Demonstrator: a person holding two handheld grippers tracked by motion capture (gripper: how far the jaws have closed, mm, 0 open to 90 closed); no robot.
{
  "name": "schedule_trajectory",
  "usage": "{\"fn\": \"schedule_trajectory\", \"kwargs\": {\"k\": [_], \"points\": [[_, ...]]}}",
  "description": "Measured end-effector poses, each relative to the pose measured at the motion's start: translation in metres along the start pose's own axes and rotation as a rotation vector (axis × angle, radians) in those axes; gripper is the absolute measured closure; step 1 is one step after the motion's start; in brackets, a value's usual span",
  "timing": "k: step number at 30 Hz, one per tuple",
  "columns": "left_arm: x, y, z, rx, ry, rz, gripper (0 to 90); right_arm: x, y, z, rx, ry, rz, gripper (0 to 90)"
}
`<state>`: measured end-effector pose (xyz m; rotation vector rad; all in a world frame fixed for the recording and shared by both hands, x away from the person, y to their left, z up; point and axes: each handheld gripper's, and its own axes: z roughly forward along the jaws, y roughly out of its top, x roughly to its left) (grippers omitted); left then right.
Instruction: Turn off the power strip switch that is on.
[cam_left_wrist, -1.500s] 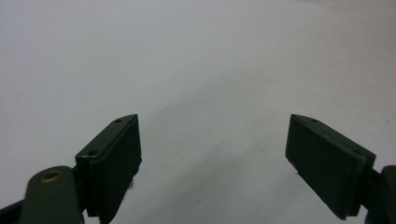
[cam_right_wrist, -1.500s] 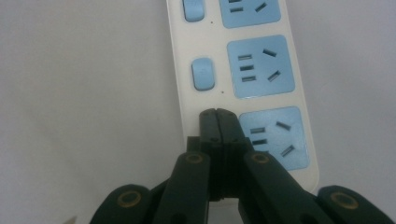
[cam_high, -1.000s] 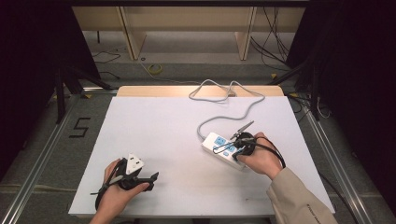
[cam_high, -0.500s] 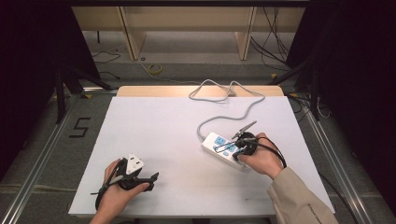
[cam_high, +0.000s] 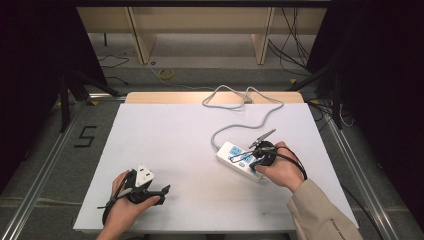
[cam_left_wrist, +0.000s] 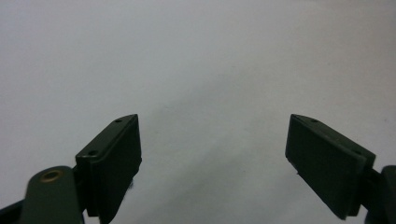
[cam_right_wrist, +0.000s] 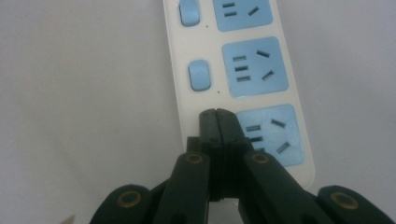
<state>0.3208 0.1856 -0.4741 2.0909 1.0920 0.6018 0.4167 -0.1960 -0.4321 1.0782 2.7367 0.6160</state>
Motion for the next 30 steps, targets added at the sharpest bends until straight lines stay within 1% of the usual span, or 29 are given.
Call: {"fn": "schedule_trajectory", "kwargs": {"k": [1, 4, 9, 13, 17, 25, 28, 30], "points": [[0.0, 0.0, 0.0, 0.0, 0.0, -0.001, 18.1, -0.001, -0.001, 0.0, -0.004, 0.002, 0.006, 90.0], [0.0, 0.0, 0.0, -0.001, 0.0, 0.0, 18.2, -0.001, -0.002, -0.001, -0.009, 0.004, 0.002, 90.0], [0.0, -0.001, 0.0, 0.0, 0.002, -0.004, 18.3, 0.001, -0.003, -0.005, -0.044, 0.005, -0.02, 90.0], [0.0, -0.001, -0.001, 0.0, 0.004, -0.006, 18.3, 0.001, -0.007, -0.007, -0.059, 0.004, -0.03, 90.0], [0.0, -0.001, -0.001, -0.001, 0.006, -0.007, 18.4, 0.001, -0.012, -0.011, -0.07, -0.004, -0.031, 90.0], [0.0, -0.001, -0.001, 0.001, 0.009, -0.01, 18.3, 0.004, -0.018, -0.02, -0.103, -0.002, -0.034, 90.0], [0.0, -0.001, -0.001, 0.001, 0.009, -0.011, 18.4, 0.004, -0.022, -0.02, -0.105, 0.007, -0.035, 90.0], [0.0, -0.001, -0.001, 0.002, 0.009, -0.013, 18.4, 0.003, -0.025, -0.02, -0.102, 0.003, -0.041, 90.0]]}}
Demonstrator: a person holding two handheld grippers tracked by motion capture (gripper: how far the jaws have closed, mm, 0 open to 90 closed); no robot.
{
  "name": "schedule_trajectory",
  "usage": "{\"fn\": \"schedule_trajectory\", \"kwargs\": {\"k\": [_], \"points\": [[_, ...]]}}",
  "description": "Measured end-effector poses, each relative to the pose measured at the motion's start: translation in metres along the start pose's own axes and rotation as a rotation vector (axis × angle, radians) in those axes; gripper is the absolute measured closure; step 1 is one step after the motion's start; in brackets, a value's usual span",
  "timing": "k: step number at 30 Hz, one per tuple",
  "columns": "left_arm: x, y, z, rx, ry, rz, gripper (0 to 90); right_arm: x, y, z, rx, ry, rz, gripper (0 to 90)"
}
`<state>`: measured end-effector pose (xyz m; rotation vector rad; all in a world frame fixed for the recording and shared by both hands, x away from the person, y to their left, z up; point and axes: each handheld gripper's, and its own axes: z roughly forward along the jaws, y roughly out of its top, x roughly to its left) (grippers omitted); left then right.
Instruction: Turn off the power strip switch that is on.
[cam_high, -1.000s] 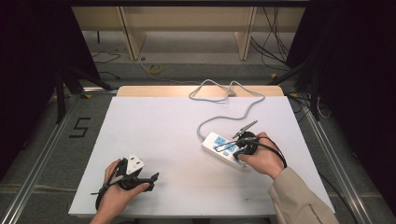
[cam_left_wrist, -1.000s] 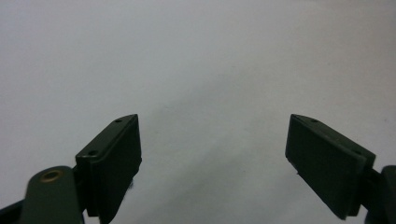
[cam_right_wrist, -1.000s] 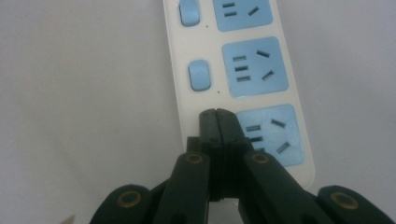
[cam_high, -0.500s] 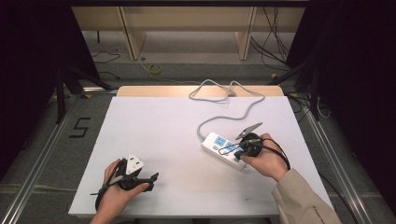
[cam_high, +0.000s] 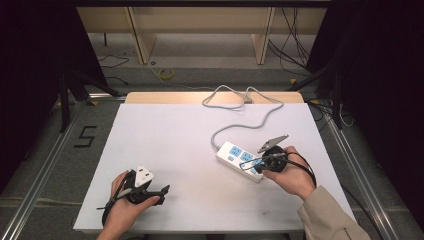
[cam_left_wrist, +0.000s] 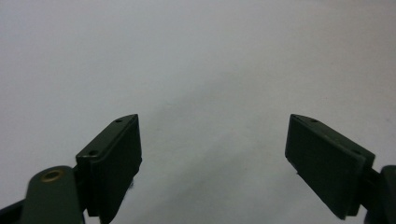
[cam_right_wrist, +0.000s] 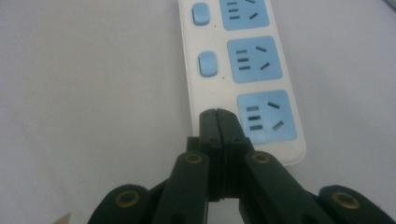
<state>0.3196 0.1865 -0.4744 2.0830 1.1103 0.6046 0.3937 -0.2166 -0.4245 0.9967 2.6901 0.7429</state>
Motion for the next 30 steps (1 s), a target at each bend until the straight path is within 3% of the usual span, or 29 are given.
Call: {"fn": "schedule_trajectory", "kwargs": {"k": [18, 30], "points": [[0.0, -0.001, 0.002, 0.016, -0.011, 0.001, 18.3, -0.004, -0.031, -0.008, -0.032, -0.004, 0.043, 88.2], [0.0, -0.001, 0.002, 0.023, -0.013, 0.0, 18.3, -0.01, -0.053, -0.015, -0.078, -0.032, 0.069, 80.4]]}}
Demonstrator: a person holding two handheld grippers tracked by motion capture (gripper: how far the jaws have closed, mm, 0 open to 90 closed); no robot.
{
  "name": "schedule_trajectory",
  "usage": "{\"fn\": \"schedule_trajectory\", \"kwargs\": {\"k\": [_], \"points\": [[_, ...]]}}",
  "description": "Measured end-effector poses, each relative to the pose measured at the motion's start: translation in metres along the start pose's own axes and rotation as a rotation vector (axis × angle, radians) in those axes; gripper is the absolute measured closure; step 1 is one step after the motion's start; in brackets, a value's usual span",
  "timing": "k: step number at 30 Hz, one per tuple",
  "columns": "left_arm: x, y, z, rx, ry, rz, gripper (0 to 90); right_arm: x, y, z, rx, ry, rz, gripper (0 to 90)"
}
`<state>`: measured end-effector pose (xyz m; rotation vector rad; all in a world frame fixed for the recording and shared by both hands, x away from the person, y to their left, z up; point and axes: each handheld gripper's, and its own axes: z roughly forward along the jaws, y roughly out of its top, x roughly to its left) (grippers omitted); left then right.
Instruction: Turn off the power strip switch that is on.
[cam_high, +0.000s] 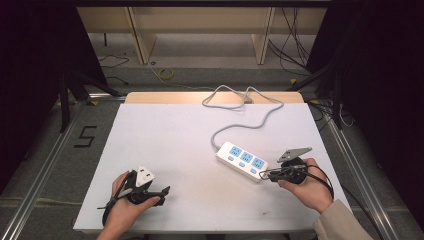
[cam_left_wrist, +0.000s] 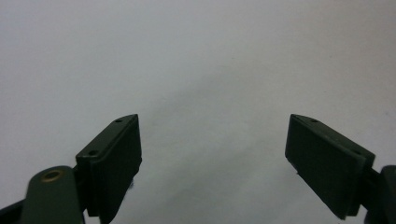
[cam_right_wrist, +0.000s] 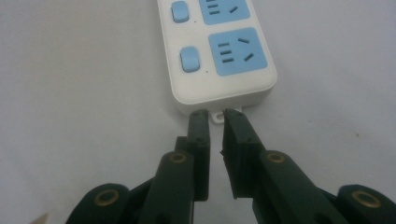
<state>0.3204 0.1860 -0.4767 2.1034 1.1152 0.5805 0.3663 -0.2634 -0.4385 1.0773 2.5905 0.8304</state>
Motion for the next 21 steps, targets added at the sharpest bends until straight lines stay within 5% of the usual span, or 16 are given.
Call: {"fn": "schedule_trajectory", "kwargs": {"k": [21], "points": [[0.0, -0.002, -0.002, -0.002, -0.003, -0.001, 18.2, -0.006, -0.042, -0.001, -0.097, -0.049, 0.062, 62.5]]}}
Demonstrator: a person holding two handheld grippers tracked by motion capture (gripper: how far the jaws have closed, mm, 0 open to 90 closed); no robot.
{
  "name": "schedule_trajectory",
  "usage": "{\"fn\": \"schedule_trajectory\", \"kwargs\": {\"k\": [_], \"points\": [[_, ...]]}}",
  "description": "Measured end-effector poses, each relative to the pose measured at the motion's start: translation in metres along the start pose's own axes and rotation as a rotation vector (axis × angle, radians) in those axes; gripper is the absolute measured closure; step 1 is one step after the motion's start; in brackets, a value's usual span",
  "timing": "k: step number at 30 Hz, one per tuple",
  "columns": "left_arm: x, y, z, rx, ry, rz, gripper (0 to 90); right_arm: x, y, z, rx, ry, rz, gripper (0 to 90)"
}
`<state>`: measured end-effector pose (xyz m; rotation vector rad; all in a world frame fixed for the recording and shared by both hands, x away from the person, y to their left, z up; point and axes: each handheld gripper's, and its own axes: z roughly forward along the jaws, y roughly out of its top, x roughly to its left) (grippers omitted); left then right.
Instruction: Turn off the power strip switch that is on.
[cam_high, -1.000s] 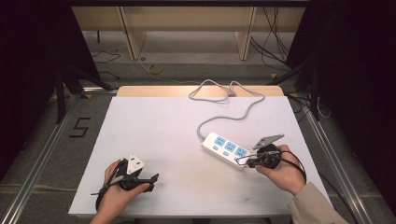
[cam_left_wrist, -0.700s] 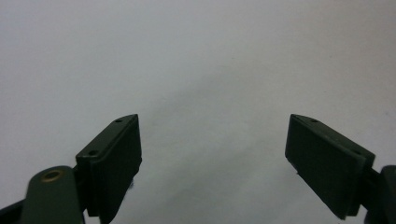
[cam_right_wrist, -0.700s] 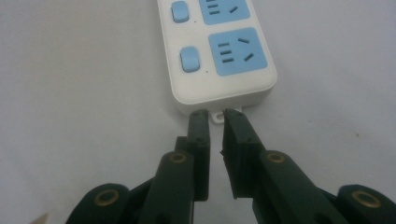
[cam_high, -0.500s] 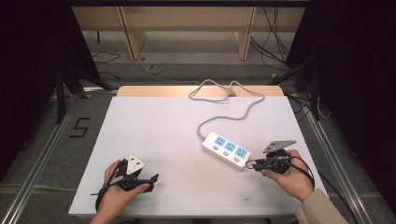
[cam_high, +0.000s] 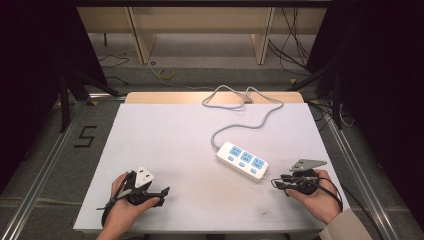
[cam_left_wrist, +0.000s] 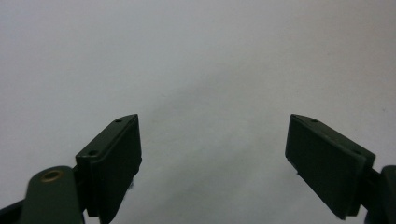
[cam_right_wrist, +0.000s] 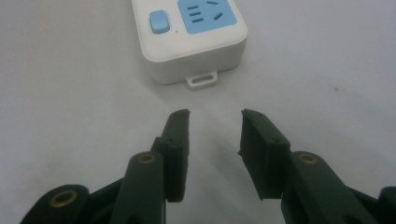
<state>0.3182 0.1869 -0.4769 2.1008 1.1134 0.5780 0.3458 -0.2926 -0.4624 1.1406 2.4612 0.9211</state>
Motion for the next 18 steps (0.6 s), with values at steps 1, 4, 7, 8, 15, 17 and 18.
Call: {"fn": "schedule_trajectory", "kwargs": {"k": [1, 4, 7, 8, 15, 17, 18], "points": [[0.0, 0.0, 0.0, 0.002, -0.001, 0.001, 18.2, 0.0, -0.001, 0.0, -0.006, 0.0, 0.002, 61.9], [0.0, 0.0, 0.0, 0.003, 0.001, 0.003, 18.2, 0.001, -0.004, -0.001, -0.03, 0.004, 0.006, 61.5], [0.0, 0.0, 0.001, 0.011, 0.0, 0.003, 18.0, 0.002, -0.007, -0.001, -0.05, 0.004, 0.005, 59.7], [0.001, 0.0, 0.001, 0.011, 0.0, 0.004, 18.0, 0.002, -0.008, -0.002, -0.056, 0.002, 0.007, 59.2], [0.001, 0.0, 0.001, 0.009, 0.0, 0.008, 18.0, 0.002, -0.01, -0.002, -0.081, -0.014, 0.025, 55.0], [0.001, 0.0, 0.001, 0.01, 0.0, 0.008, 17.9, 0.002, -0.011, -0.002, -0.084, -0.014, 0.027, 54.6], [0.001, 0.0, 0.001, 0.008, 0.0, 0.007, 17.9, 0.002, -0.011, -0.001, -0.086, -0.014, 0.027, 54.4]]}}
